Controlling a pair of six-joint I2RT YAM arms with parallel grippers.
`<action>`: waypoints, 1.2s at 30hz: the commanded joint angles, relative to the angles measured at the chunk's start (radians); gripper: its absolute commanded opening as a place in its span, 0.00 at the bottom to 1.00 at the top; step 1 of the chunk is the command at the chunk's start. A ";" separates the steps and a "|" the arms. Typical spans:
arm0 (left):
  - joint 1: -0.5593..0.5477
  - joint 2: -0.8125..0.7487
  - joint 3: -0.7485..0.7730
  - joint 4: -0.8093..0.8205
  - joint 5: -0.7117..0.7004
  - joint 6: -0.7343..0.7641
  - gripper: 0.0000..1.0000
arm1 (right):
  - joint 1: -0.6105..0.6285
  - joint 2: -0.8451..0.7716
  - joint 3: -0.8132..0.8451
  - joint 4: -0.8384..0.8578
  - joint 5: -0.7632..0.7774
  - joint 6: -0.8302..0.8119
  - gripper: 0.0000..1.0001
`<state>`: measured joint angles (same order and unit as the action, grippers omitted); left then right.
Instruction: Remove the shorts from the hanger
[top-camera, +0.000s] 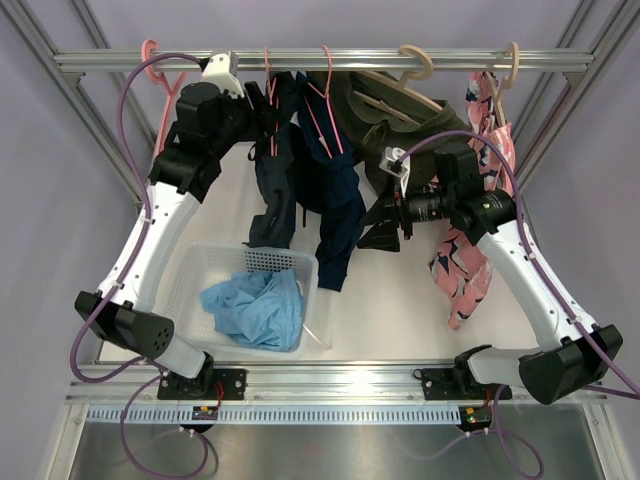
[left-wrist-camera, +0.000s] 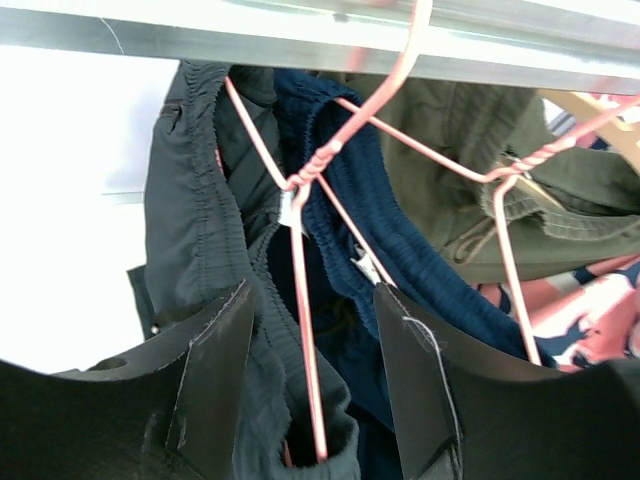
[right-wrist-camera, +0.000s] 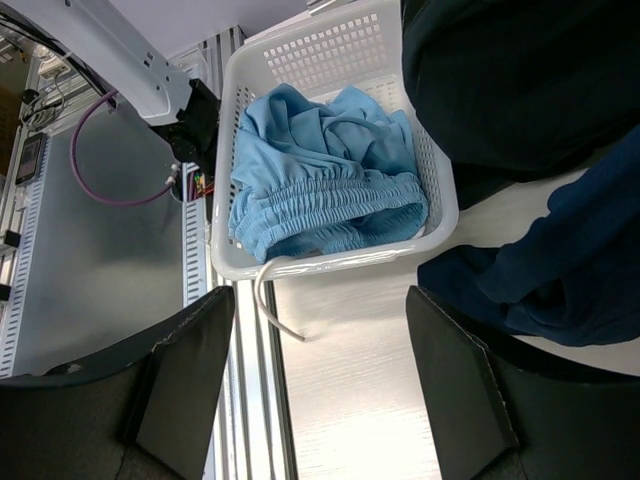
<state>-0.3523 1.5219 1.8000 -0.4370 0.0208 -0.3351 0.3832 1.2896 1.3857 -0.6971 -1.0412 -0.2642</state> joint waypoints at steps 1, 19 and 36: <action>-0.007 0.015 0.055 0.075 -0.058 0.062 0.55 | -0.015 -0.033 -0.008 0.059 -0.033 0.036 0.77; -0.020 0.095 0.042 0.098 -0.074 0.102 0.36 | -0.026 -0.052 -0.034 0.091 -0.037 0.079 0.77; -0.022 0.116 0.032 0.112 -0.050 0.113 0.22 | -0.038 -0.058 -0.039 0.110 -0.040 0.114 0.76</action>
<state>-0.3687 1.6199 1.8210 -0.3904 -0.0296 -0.2352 0.3565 1.2568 1.3476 -0.6212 -1.0431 -0.1677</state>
